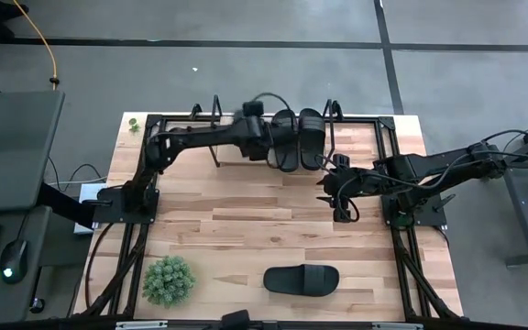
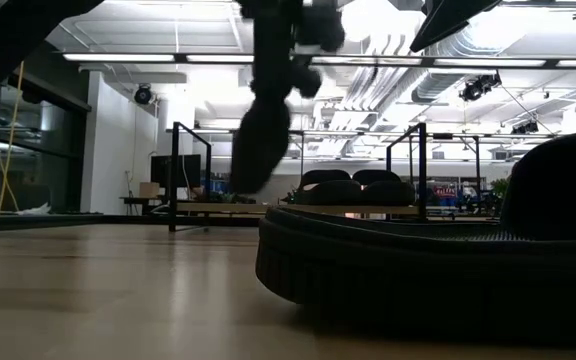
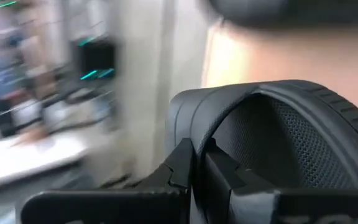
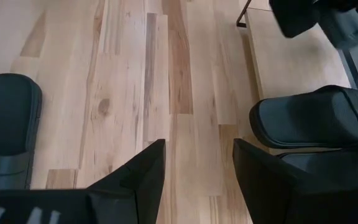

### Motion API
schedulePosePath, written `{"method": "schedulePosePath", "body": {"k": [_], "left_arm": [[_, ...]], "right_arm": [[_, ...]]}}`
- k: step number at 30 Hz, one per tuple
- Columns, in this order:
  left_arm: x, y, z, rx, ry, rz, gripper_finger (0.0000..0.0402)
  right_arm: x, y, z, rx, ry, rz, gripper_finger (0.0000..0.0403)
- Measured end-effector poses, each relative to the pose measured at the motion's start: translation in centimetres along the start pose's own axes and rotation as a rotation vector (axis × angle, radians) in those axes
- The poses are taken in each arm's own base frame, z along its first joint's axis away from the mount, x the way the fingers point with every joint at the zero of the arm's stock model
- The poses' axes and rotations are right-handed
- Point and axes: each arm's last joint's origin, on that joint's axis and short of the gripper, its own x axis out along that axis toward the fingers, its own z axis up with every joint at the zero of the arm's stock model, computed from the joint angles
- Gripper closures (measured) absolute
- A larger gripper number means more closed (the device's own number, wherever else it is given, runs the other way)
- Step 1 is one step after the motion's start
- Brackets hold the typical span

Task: Pick and place slides into the shelf
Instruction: Put the left black slipper on the shelf

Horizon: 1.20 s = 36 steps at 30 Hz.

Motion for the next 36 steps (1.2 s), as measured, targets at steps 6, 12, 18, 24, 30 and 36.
{"method": "schedulePosePath", "body": {"k": [6, 12, 18, 24, 30, 36], "left_arm": [[2.5, -2.7, -1.5, -0.014, 0.110, 0.348, 0.0392], [3.4, -5.0, -1.5, -0.017, 0.084, 0.357, 0.0392], [2.3, -5.9, -1.0, -0.041, 0.030, 0.336, 0.0392], [-0.5, -8.0, 0.0, -0.009, -0.074, 0.321, 0.0392], [-2.7, -9.4, 0.7, 0.022, -0.156, 0.318, 0.0392], [-2.2, -10.0, 0.7, 0.029, -0.166, 0.302, 0.0392]], "right_arm": [[0.0, 0.0, 0.0, -0.001, 0.001, 0.000, 0.0224], [0.0, 0.0, 0.0, 0.007, 0.001, 0.000, 0.0224], [0.1, 0.0, 0.0, 0.007, 0.003, 0.000, 0.0224], [0.1, 0.0, 0.0, 0.007, 0.001, 0.000, 0.0224], [0.1, 0.0, 0.1, 0.009, -0.003, 0.000, 0.0224], [0.1, 0.0, 0.1, 0.009, -0.004, 0.000, 0.0224]]}}
